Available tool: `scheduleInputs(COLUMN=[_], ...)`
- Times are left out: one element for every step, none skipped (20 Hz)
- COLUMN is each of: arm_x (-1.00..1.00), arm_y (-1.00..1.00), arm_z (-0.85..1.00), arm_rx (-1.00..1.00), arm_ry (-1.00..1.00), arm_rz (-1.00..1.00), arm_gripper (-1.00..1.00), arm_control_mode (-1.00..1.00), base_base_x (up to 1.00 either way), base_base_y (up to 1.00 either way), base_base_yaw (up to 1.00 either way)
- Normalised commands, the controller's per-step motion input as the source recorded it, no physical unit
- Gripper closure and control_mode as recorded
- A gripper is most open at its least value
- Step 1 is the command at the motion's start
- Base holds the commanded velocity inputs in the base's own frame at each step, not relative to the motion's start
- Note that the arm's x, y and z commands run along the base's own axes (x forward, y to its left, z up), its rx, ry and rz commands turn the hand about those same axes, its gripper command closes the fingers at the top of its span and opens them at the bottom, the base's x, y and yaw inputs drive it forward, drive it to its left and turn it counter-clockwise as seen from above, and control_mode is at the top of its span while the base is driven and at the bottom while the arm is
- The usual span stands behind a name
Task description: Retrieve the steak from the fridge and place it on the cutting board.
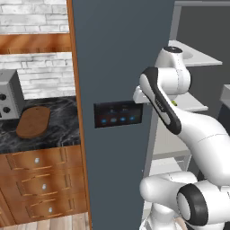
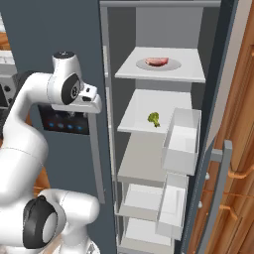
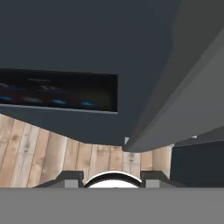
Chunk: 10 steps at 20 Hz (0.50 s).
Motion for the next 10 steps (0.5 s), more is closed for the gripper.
scheduleInputs(arm_x=[-0.01, -0.04, -0.14, -0.19, -0.2, -0.19, -0.2, -0.19, -0.15, -0.13], arm_y=[0.0, -0.03, -0.15, -0.27, -0.27, -0.28, -0.29, -0.3, -0.3, -0.31], arm_z=[0.0, -0.05, -0.09, -0.07, -0.01, 0.0, 0.0, 0.0, 0.0, 0.0], arm_rx=[0.0, 0.0, 0.0, 0.0, 0.0, 0.0, 0.0, 0.0, 0.0, 0.0], arm_ry=[0.0, 0.0, 0.0, 0.0, 0.0, 0.0, 0.0, -0.01, -0.01, -0.01], arm_rz=[0.0, 0.0, 0.0, 0.0, 0.0, 0.0, 0.0, 0.0, 0.0, 0.0], arm_gripper=[-1.0, -1.0, -1.0, -1.0, -1.0, -1.0, -1.0, -1.0, -1.0, -1.0], arm_control_mode=[-1.0, -1.0, -1.0, -1.0, -1.0, -1.0, -1.0, -1.0, -1.0, -1.0], base_base_x=[0.0, 0.0, 0.0, 0.0, 0.0, 0.0, 0.0, 0.0, 0.0, 0.0], base_base_y=[0.0, 0.0, 0.0, 0.0, 0.0, 0.0, 0.0, 0.0, 0.0, 0.0], base_base_yaw=[0.0, 0.0, 0.0, 0.0, 0.0, 0.0, 0.0, 0.0, 0.0, 0.0])
